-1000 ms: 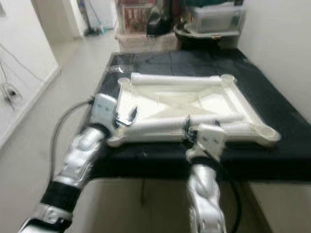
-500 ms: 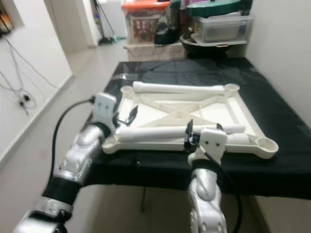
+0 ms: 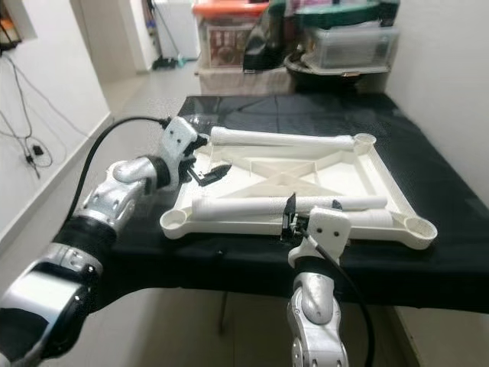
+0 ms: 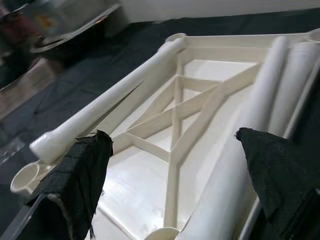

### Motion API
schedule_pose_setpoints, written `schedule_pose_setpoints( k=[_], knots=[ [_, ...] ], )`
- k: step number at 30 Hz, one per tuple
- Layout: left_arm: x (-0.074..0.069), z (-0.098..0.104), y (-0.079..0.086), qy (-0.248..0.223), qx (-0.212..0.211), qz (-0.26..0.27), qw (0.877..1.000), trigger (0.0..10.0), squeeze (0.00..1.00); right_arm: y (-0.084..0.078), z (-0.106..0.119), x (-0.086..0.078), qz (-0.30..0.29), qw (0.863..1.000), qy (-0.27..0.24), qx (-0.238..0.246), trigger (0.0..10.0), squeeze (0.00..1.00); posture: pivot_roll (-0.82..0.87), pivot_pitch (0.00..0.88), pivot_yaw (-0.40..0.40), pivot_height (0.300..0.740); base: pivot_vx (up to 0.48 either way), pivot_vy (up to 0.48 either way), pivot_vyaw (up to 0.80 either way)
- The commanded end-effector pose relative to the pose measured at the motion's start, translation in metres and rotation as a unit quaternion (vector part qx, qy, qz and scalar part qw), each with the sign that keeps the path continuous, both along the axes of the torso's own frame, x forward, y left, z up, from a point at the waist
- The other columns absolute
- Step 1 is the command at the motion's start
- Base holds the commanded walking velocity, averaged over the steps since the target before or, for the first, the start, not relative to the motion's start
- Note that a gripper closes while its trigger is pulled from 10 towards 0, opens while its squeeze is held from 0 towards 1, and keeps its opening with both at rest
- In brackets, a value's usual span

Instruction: Building children table

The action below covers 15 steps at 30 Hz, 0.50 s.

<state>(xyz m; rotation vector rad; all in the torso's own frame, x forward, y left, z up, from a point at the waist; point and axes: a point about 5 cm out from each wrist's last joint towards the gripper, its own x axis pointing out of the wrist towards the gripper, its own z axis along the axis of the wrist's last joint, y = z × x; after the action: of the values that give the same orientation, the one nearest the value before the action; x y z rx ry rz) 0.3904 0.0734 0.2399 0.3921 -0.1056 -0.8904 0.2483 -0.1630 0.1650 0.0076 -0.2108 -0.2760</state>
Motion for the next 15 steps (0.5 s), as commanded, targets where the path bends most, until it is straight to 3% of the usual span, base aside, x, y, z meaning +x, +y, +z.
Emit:
schedule_pose_setpoints(
  k=[1,2,3,9,10,11,13,15],
  knots=[
    [0.001,0.004,0.001,-0.003,0.028,-0.017,0.999,10.0,0.0,0.003,-0.001,-0.001,0.002,1.0,0.008,0.002,10.0,0.0,0.1,0.0,0.034,0.74,0.0,0.0,0.0],
    [0.001,0.004,0.001,-0.003,0.028,-0.017,0.999,10.0,0.0,0.003,-0.001,-0.001,0.002,1.0,0.008,0.002,10.0,0.0,0.1,0.0,0.034,0.74,0.0,0.0,0.0],
    [0.005,0.011,0.002,0.002,0.044,-0.031,0.999,10.0,1.0,0.003,0.0,-0.003,-0.001,1.0,0.009,0.004,10.0,0.0,0.11,0.0,0.044,0.74,0.0,0.0,0.0],
    [0.009,0.022,0.005,0.017,0.115,-0.071,0.991,10.0,1.0,0.002,0.005,-0.01,-0.007,1.0,0.01,0.008,10.0,0.0,0.11,0.024,0.063,0.74,0.0,0.0,0.0],
    [0.008,0.018,0.005,0.027,0.154,-0.085,0.984,10.0,0.0,0.001,0.006,-0.012,-0.008,1.0,0.012,0.009,10.0,0.0,0.12,0.046,0.065,0.74,0.0,0.0,0.0],
    [0.008,0.018,0.005,0.027,0.154,-0.085,0.984,10.0,0.0,0.001,0.006,-0.012,-0.008,1.0,0.012,0.009,10.0,0.0,0.12,0.046,0.065,0.74,0.0,0.0,0.0],
    [0.007,0.009,0.007,0.05,0.207,-0.102,0.972,10.0,0.0,0.001,0.007,-0.015,-0.009,1.0,0.016,0.01,10.0,0.0,0.11,0.064,0.071,0.74,0.0,0.0,0.0],
    [0.007,0.004,0.009,0.062,0.228,-0.108,0.966,10.0,0.0,0.001,0.008,-0.017,-0.009,1.0,0.017,0.01,10.0,0.0,0.11,0.077,0.071,0.74,0.0,0.0,0.0]
  ],
)
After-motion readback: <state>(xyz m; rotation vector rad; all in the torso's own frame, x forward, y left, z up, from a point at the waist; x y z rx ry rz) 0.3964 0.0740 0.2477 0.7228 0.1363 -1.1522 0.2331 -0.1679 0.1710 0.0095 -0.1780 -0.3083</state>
